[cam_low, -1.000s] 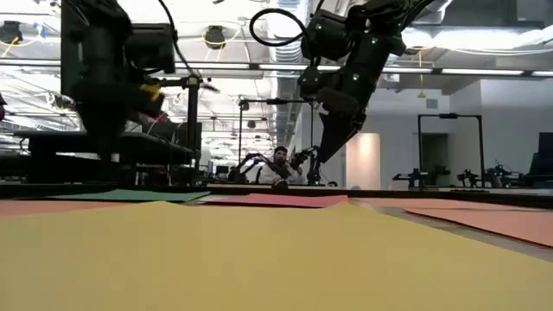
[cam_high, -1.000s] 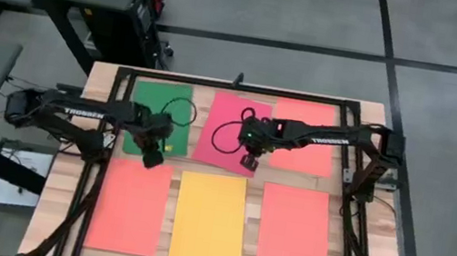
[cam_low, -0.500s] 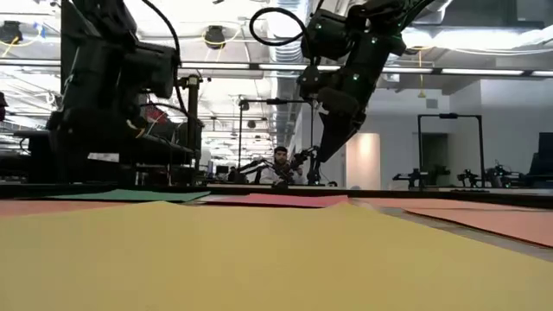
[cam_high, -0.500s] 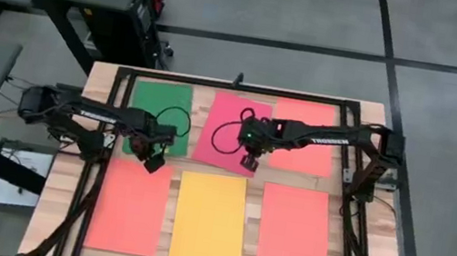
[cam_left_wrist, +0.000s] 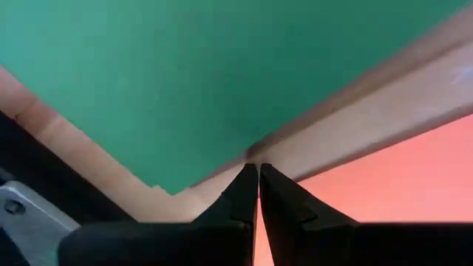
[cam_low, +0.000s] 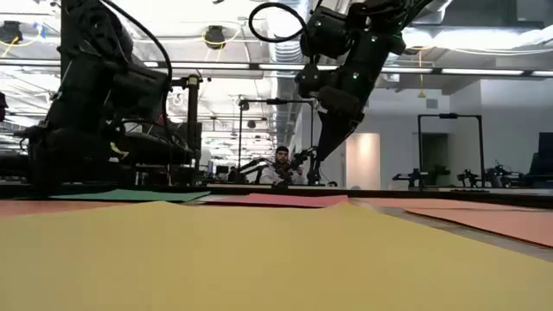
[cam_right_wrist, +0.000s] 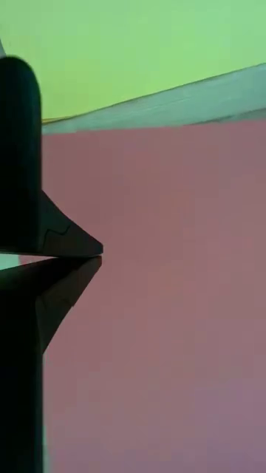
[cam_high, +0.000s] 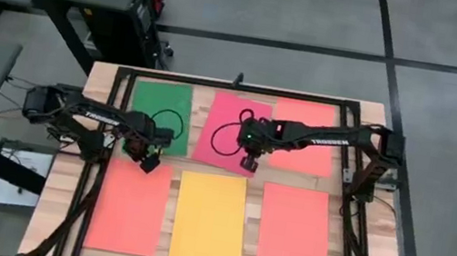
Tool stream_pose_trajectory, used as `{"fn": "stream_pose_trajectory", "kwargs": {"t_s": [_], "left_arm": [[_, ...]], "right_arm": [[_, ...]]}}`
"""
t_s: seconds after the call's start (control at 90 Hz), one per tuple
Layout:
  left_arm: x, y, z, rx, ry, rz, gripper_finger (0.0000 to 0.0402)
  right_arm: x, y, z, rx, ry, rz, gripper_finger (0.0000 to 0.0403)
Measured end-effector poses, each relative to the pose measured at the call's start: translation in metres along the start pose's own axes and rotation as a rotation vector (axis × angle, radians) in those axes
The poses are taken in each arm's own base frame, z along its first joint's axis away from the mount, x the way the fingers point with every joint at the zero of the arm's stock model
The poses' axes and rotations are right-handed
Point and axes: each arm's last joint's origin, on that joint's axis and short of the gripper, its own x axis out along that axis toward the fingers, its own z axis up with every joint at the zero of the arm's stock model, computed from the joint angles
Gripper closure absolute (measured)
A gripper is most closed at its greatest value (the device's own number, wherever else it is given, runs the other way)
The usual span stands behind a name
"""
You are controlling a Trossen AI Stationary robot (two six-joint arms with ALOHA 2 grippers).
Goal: Organize paper
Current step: Adjust the green papers
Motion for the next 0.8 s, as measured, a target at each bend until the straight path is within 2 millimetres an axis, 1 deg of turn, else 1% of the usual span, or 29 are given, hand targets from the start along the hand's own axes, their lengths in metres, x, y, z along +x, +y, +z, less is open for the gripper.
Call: {"fn": "stream_pose_trajectory", "kwargs": {"t_s": [0.367, 0.656, 0.8], "left_arm": [[0.0016, 0.0052, 0.0021, -0.037, 0.002, 0.02, 0.0402], [0.0026, 0.0095, 0.0002, -0.058, -0.008, 0.097, 0.0402], [0.0025, 0.0101, -0.0001, -0.062, -0.01, 0.106, 0.0402]], "right_arm": [[0.0, 0.0, 0.0, 0.0, 0.0, 0.0, 0.0403], [0.0, 0.0, 0.0, 0.0, 0.0, 0.0, 0.0403], [0.0, 0.0, 0.0, 0.001, 0.0, 0.0, 0.0403]]}}
